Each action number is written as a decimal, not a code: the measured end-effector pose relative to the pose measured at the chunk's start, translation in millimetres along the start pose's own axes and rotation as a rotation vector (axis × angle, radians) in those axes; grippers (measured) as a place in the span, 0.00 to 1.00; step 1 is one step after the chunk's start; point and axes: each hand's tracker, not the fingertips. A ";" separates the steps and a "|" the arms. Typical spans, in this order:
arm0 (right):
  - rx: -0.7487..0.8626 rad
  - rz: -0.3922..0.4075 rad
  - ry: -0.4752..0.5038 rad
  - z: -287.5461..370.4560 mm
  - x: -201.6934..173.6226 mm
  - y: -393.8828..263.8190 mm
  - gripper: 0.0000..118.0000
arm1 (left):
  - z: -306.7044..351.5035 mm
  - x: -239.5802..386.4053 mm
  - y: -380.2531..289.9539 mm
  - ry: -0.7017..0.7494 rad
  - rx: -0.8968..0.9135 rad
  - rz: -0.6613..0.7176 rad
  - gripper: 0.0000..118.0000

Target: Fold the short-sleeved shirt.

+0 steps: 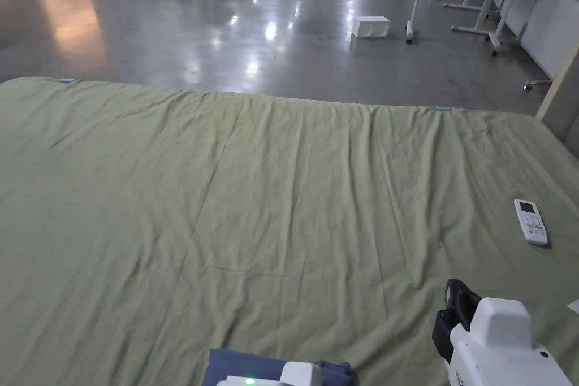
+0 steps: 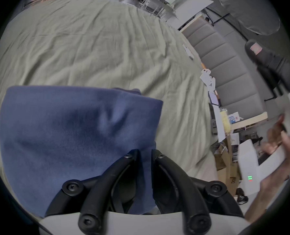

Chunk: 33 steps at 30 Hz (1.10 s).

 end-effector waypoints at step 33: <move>0.232 0.006 -0.058 -8.8 -39.1 75.6 0.00 | 227.1 -64.6 56.8 0.730 1.128 -0.311 0.06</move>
